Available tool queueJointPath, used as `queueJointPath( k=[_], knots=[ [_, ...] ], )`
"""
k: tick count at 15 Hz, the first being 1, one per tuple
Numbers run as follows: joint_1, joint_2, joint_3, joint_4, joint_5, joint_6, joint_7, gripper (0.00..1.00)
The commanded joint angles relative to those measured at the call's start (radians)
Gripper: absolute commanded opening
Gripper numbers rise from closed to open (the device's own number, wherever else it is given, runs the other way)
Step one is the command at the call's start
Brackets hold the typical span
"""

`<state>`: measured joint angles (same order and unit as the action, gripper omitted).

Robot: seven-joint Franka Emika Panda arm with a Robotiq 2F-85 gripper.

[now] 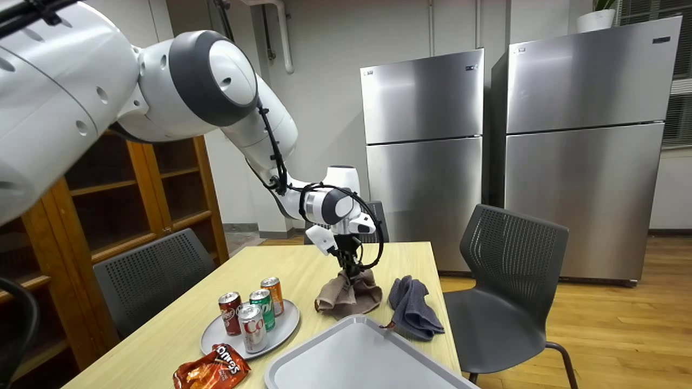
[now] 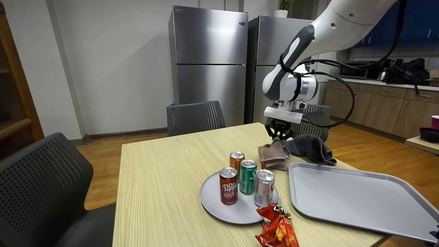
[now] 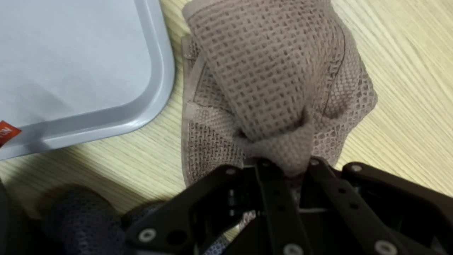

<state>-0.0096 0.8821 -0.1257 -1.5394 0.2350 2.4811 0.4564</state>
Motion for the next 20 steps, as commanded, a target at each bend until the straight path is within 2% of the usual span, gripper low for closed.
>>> queueJointPath(
  k=[1, 3, 4, 6, 13, 14, 20],
  knots=[
    [0.016, 0.04, -0.021, 0.07, -0.024, -0.055, 0.051, 0.03],
    [0.014, 0.044, -0.019, 0.074, -0.023, -0.066, 0.048, 0.03],
    [0.015, 0.042, -0.02, 0.074, -0.024, -0.073, 0.047, 0.36],
    [0.012, 0.019, -0.014, 0.049, -0.024, -0.069, 0.028, 0.44],
    [0.006, -0.105, -0.005, -0.058, -0.03, -0.036, -0.025, 0.97],
    [0.003, -0.126, -0.002, -0.073, -0.031, -0.048, -0.036, 1.0],
    [0.013, -0.252, -0.022, -0.19, -0.09, -0.111, -0.045, 1.0]
  ],
)
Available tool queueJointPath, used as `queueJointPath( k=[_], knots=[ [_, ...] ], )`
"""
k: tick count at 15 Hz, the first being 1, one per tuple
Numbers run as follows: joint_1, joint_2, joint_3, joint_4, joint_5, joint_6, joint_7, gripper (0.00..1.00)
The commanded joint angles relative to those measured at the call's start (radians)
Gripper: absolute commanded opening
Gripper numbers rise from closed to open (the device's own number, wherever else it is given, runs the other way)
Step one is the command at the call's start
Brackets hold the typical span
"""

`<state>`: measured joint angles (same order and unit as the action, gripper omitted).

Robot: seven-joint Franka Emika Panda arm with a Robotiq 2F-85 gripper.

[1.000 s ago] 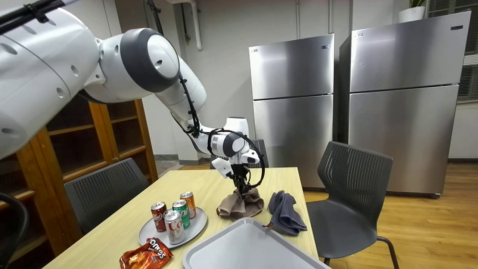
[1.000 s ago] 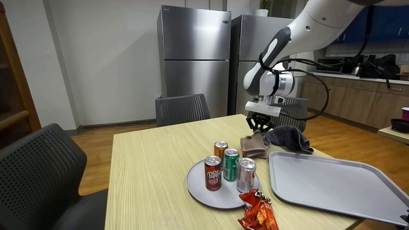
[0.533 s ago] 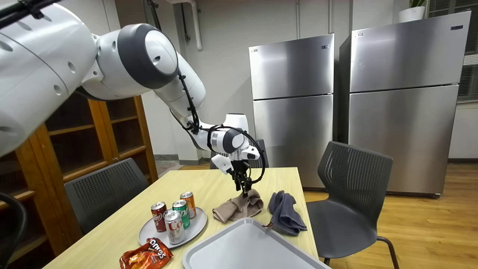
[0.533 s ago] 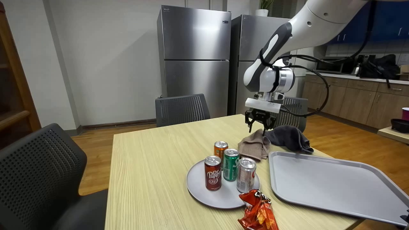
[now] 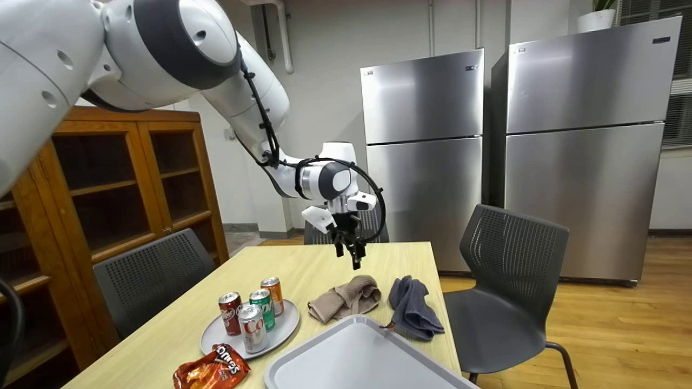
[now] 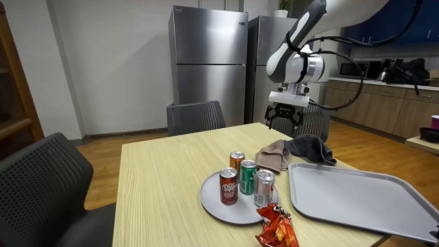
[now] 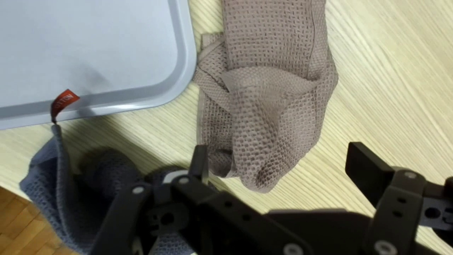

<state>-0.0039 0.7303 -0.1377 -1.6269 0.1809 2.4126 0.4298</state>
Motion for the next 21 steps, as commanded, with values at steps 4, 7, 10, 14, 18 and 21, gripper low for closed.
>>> queueJointPath(
  k=[4, 7, 10, 14, 18, 21],
  knots=[
    [-0.004, -0.077, -0.002, -0.084, -0.051, -0.022, -0.007, 1.0],
    [-0.004, -0.101, -0.002, -0.114, -0.055, -0.022, -0.011, 1.0],
    [-0.004, -0.102, -0.002, -0.119, -0.056, -0.022, -0.012, 1.0],
    [-0.004, -0.102, -0.002, -0.119, -0.056, -0.022, -0.012, 1.0],
    [-0.004, -0.102, -0.002, -0.119, -0.056, -0.022, -0.012, 1.0],
    [-0.004, -0.102, -0.002, -0.119, -0.056, -0.022, -0.012, 1.0]
  ],
)
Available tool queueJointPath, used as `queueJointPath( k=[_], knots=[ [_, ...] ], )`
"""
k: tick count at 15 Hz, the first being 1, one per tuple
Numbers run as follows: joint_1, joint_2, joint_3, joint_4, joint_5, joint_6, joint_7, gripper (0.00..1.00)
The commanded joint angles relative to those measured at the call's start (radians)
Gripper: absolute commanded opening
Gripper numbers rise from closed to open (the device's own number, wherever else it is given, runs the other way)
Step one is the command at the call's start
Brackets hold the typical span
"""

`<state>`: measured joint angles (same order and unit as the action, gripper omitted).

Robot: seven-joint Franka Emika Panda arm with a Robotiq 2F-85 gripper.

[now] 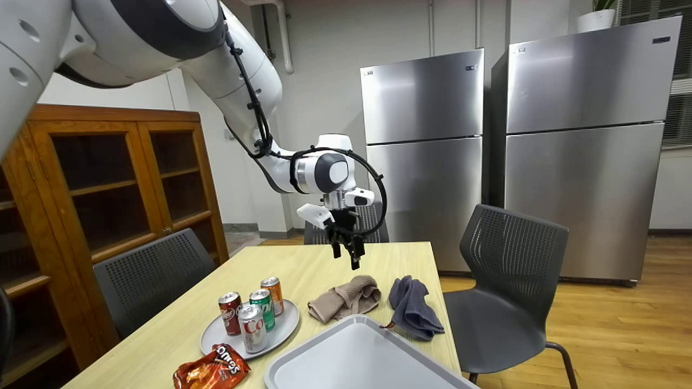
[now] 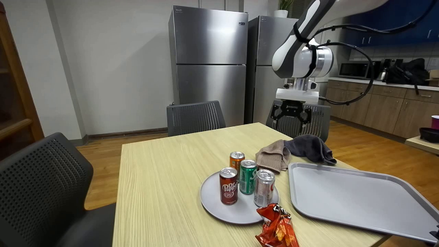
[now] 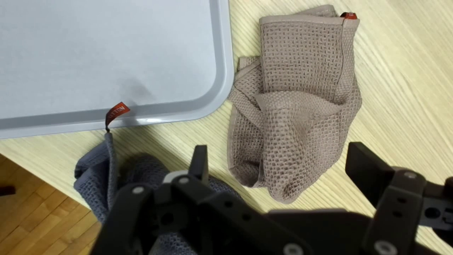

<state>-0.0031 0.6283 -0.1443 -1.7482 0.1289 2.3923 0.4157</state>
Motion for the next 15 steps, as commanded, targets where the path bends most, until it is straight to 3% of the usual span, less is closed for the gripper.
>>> queueJointPath(
  k=[1, 7, 15],
  knots=[
    [-0.004, 0.0, 0.004, 0.002, -0.004, -0.002, 0.002, 1.0],
    [0.0, -0.008, -0.003, -0.016, -0.036, 0.027, -0.032, 1.0],
    [-0.027, -0.082, 0.047, -0.106, -0.064, 0.073, -0.287, 1.0]
  ],
)
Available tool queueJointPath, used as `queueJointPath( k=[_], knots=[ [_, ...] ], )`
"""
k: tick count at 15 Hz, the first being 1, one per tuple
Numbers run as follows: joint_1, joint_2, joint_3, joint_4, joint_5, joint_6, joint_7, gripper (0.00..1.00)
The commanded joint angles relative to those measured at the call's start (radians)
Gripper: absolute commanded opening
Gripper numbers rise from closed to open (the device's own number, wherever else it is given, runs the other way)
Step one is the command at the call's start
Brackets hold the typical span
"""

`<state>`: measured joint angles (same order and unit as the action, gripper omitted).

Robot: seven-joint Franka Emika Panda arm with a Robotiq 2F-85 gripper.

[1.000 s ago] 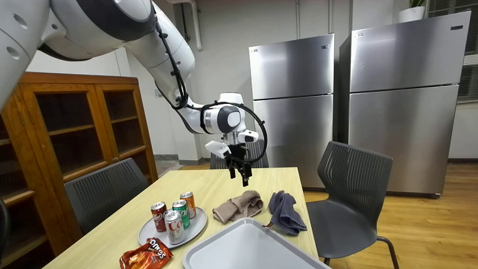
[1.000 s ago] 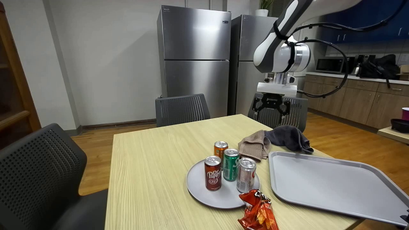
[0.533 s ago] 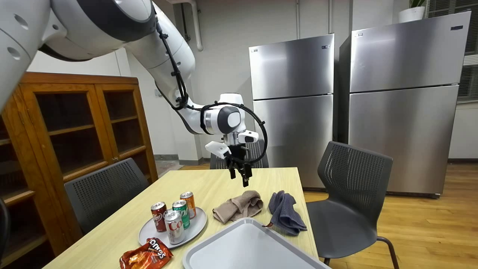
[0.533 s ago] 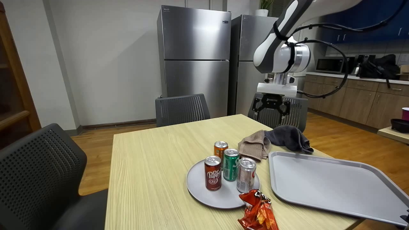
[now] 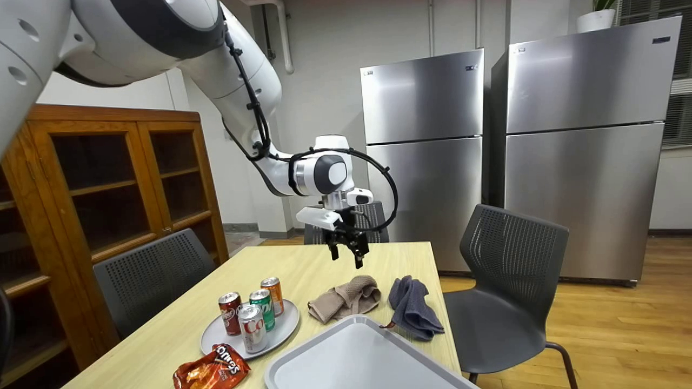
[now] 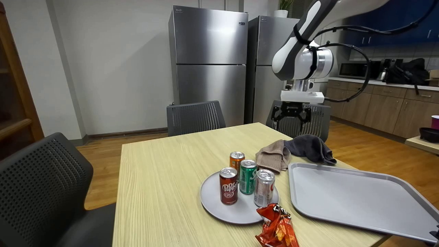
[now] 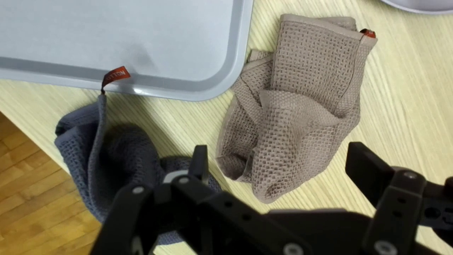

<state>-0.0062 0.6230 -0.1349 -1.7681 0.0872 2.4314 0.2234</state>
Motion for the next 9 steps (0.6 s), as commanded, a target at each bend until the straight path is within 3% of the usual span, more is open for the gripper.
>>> queueJointPath(
  k=[1, 9],
  knots=[
    [-0.025, -0.09, 0.047, -0.104, -0.023, 0.04, -0.126, 1.0],
    [-0.027, -0.22, 0.15, -0.28, -0.003, 0.086, -0.353, 1.0]
  ],
)
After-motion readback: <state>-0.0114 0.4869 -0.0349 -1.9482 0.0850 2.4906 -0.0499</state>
